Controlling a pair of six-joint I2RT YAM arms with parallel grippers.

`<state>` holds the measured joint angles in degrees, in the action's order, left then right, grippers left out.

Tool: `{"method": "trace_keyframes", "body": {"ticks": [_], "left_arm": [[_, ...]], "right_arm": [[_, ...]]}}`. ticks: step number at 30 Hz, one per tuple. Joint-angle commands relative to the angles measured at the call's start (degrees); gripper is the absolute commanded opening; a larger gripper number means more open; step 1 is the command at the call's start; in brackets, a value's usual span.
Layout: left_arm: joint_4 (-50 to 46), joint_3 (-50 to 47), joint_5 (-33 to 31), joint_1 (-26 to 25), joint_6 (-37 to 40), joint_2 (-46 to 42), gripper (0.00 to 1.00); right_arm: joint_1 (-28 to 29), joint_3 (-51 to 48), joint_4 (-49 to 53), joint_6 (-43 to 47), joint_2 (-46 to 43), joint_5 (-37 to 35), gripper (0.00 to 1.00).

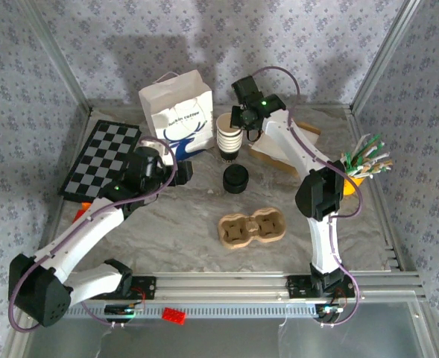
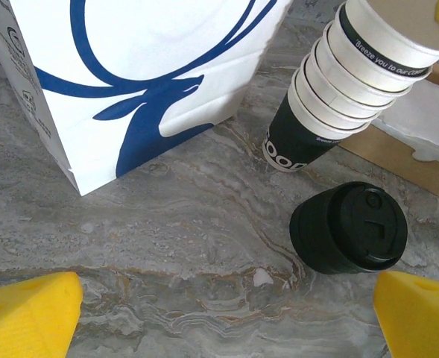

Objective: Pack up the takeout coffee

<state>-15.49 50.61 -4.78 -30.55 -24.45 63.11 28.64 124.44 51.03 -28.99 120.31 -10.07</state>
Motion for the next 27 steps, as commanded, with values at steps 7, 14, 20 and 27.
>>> {"method": "trace_keyframes", "body": {"ticks": [7, 14, 20, 27], "left_arm": [[-2.1, 3.8, 0.4, -0.3, 0.9, -0.7, 1.0], [-4.3, 4.5, 2.0, -0.3, -1.1, -2.2, 1.0], [-8.2, 4.4, 3.0, -0.4, -3.2, -5.6, 1.0], [-11.2, 0.6, 4.5, -0.8, -7.2, -11.1, 1.0]], "right_arm": [[-0.1, 3.9, 1.9, -1.6, -5.0, 1.2, 0.03], [-0.2, 2.7, 3.2, -0.8, -11.7, 0.8, 0.03], [-0.3, -5.5, 4.8, 1.0, -20.9, 0.7, 0.03], [-2.3, -24.7, 4.6, 2.0, -35.9, -0.1, 0.04]]}}
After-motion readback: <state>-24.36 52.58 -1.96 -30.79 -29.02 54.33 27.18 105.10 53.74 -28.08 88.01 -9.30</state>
